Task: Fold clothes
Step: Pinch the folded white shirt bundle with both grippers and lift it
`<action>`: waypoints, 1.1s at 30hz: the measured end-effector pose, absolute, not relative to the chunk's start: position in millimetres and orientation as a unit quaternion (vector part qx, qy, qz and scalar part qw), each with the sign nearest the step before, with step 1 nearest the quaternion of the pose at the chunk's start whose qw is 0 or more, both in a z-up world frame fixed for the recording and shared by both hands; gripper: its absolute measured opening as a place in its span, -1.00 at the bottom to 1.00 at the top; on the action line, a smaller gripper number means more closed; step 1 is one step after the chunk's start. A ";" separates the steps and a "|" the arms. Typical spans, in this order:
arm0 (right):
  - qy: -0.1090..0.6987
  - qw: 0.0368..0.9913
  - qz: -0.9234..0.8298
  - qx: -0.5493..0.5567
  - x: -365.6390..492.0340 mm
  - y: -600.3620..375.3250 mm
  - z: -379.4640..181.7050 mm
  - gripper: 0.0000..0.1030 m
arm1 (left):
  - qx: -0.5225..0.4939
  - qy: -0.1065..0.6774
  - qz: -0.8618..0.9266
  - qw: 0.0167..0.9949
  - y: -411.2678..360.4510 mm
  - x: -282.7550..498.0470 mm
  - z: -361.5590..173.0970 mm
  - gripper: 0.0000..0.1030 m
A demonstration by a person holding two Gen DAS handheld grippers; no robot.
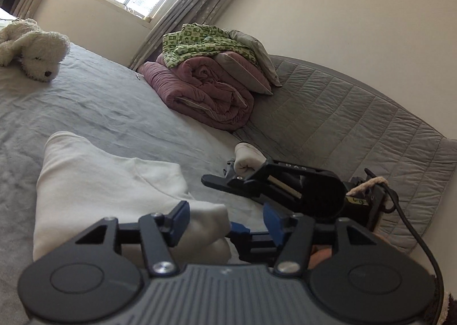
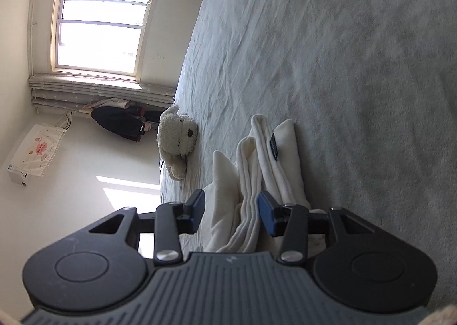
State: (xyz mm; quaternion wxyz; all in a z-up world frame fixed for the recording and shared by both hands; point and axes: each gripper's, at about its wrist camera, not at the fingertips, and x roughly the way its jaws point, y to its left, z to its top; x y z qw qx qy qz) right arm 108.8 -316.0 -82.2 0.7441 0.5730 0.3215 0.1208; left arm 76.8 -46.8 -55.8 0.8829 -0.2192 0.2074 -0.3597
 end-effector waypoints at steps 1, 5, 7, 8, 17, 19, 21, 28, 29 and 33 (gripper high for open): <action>0.322 0.748 0.122 0.568 109.2 -314.9 -80.1 -0.08 | -0.225 0.207 -0.355 0.884 -42.5 78.7 -54.8 0.13; 0.324 0.767 0.125 0.540 114.3 -308.6 -71.8 -0.08 | -0.254 0.208 -0.330 0.885 -23.8 87.9 -52.1 0.07; 0.325 0.778 0.126 0.523 117.9 -305.7 -69.2 -0.08 | -0.280 0.211 -0.309 0.884 -11.6 94.1 -54.4 0.00; 0.326 0.785 0.125 0.512 119.4 -302.2 -67.8 -0.08 | -0.293 0.213 -0.299 0.883 -5.5 97.2 -55.5 -0.03; 0.328 0.855 0.114 0.385 131.1 -263.4 -57.3 -0.08 | -0.303 0.269 -0.258 0.877 3.3 114.4 -76.9 -0.06; 0.324 0.878 0.110 0.335 131.5 -251.1 -56.2 -0.46 | -0.300 0.265 -0.259 0.879 2.2 112.7 -76.3 -0.05; 0.310 0.893 0.110 0.308 128.9 -247.4 -52.9 -0.54 | -0.299 0.261 -0.262 0.880 2.4 111.2 -73.1 -0.05; 0.245 0.903 0.148 0.319 123.3 -264.8 -36.4 -0.64 | -0.319 0.228 -0.263 0.882 16.2 112.5 -66.5 -0.08; 0.245 0.903 0.147 0.322 124.2 -269.4 -38.0 -0.64 | -0.322 0.232 -0.265 0.879 16.3 114.1 -68.5 -0.17; 0.281 0.888 0.123 0.341 131.8 -286.1 -57.8 -0.64 | -0.304 0.248 -0.281 0.876 4.9 116.4 -75.6 -0.29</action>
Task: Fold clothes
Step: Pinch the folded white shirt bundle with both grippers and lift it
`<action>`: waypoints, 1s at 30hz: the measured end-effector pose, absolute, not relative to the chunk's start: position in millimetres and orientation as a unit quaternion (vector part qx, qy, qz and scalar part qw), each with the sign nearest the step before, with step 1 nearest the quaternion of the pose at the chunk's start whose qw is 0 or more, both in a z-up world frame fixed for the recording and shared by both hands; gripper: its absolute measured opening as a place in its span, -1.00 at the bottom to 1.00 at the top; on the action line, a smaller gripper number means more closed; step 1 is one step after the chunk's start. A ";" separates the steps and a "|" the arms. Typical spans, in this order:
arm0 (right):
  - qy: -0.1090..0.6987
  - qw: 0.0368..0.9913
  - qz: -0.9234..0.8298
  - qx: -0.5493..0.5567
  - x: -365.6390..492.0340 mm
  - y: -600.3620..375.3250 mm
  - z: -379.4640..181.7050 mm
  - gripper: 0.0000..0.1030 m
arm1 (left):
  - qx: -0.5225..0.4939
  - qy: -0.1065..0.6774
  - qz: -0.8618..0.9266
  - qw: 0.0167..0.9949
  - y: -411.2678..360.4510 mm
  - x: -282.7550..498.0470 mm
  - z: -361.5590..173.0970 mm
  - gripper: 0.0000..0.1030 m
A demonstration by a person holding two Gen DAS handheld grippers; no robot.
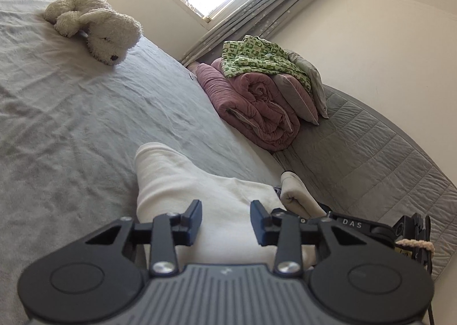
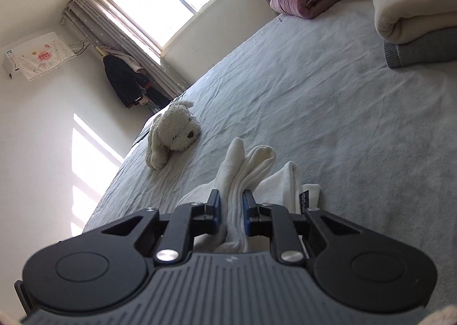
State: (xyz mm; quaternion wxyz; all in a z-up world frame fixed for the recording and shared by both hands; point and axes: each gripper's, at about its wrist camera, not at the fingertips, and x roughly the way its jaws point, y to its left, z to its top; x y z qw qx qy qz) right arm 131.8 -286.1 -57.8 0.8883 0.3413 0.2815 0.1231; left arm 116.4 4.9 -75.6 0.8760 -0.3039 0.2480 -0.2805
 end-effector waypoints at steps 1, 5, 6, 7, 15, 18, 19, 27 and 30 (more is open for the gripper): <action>0.290 0.885 0.118 0.344 132.5 -288.7 -63.1 -0.64 | -0.299 0.250 -0.284 0.876 2.0 116.0 -76.4 -0.30; 0.301 0.875 0.110 0.363 125.6 -300.5 -73.8 -0.65 | -0.281 0.250 -0.296 0.878 -4.9 113.9 -75.8 -0.31; 0.301 0.877 0.112 0.357 124.0 -300.9 -72.1 -0.65 | -0.280 0.249 -0.299 0.878 -4.8 114.0 -75.3 -0.31; 0.300 0.880 0.113 0.351 122.3 -301.3 -70.5 -0.66 | -0.281 0.250 -0.301 0.876 -5.1 114.3 -76.7 -0.31; 0.281 0.909 0.103 0.291 116.0 -297.4 -55.8 -0.41 | -0.265 0.251 -0.303 0.880 -13.9 111.7 -86.3 -0.30; 0.253 0.933 0.099 0.235 112.7 -286.7 -42.7 -0.41 | -0.268 0.251 -0.305 0.879 -13.3 112.3 -87.1 -0.30; 0.243 0.940 0.100 0.216 111.8 -282.2 -38.7 -0.41 | -0.267 0.251 -0.305 0.879 -13.6 112.3 -87.1 -0.29; 0.270 0.946 0.105 0.145 131.4 -247.9 -50.6 -0.45 | -0.251 0.247 -0.314 0.882 -19.2 108.4 -82.8 0.02; 0.292 0.942 0.091 0.141 138.8 -249.2 -60.4 -0.63 | -0.247 0.249 -0.317 0.881 -20.7 107.0 -78.8 0.09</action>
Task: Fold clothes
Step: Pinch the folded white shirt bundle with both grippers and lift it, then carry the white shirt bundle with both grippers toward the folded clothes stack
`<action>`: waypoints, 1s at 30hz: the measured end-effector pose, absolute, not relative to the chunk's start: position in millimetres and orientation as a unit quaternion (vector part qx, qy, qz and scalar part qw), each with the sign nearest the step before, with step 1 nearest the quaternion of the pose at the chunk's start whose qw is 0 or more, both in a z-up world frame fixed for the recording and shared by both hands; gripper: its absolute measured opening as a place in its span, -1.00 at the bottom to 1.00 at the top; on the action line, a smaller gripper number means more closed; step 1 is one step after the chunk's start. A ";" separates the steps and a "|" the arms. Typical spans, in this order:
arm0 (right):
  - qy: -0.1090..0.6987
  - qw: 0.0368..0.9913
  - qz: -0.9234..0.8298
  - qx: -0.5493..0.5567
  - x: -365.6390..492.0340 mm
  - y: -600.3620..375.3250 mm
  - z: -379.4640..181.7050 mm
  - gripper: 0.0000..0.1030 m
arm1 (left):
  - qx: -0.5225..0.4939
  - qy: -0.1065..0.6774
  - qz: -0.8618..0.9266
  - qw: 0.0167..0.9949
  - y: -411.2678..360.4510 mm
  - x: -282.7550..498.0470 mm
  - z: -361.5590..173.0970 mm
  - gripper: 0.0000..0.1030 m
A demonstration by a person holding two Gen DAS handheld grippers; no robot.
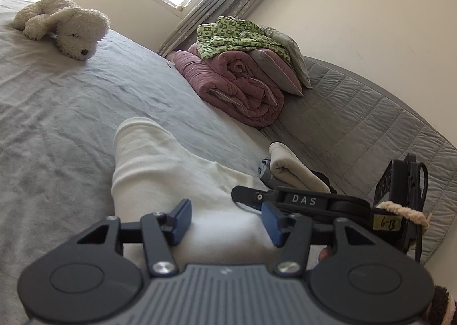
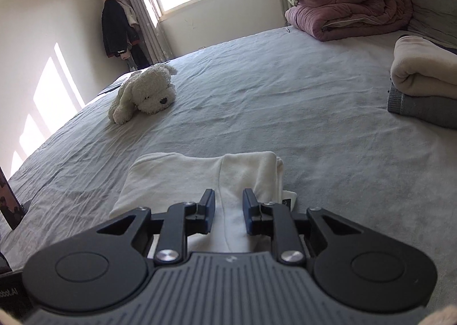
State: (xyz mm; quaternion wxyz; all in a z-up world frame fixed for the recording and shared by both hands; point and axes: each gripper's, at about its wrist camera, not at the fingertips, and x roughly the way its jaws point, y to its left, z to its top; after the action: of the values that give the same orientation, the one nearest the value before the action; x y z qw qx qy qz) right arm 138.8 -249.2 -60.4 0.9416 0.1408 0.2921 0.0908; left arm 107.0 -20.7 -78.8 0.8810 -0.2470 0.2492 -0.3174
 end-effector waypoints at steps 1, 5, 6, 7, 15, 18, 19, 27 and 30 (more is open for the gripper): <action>0.293 0.941 0.090 0.141 139.7 -250.6 -62.3 -0.68 | -0.250 0.250 -0.318 0.880 -19.5 106.9 -76.9 0.09; 0.282 0.942 0.094 0.155 132.2 -254.4 -59.2 -0.69 | -0.269 0.242 -0.328 0.873 -9.8 108.3 -66.5 0.05; 0.279 0.943 0.095 0.155 128.6 -254.4 -56.7 -0.67 | -0.268 0.239 -0.329 0.873 -7.6 109.3 -64.2 0.05; 0.275 0.944 0.096 0.155 125.0 -254.4 -54.2 -0.61 | -0.268 0.239 -0.330 0.873 -6.7 110.1 -63.6 0.04; 0.252 0.953 0.102 0.137 94.9 -257.9 -35.7 -0.44 | -0.236 0.245 -0.361 0.868 -23.4 104.0 -67.7 -0.19; 0.262 0.951 0.099 0.134 89.2 -260.4 -37.3 -0.44 | -0.208 0.249 -0.371 0.870 -33.8 98.8 -70.4 -0.18; 0.267 0.949 0.097 0.138 88.7 -262.4 -38.8 -0.44 | -0.199 0.250 -0.374 0.870 -37.3 97.1 -71.3 -0.18; 0.279 0.942 0.080 0.168 81.8 -277.5 -37.6 -0.09 | -0.167 0.275 -0.427 0.845 -47.1 77.3 -64.3 0.06; 0.282 0.938 0.077 0.185 78.9 -281.7 -36.0 0.06 | -0.159 0.280 -0.425 0.846 -48.0 72.1 -63.1 0.16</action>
State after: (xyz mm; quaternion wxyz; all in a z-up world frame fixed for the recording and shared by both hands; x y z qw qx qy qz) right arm 78.9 -281.7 -36.0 0.9382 0.1853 0.2819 0.0768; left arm 72.1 -48.0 -63.1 0.8461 -0.1590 0.2804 -0.4246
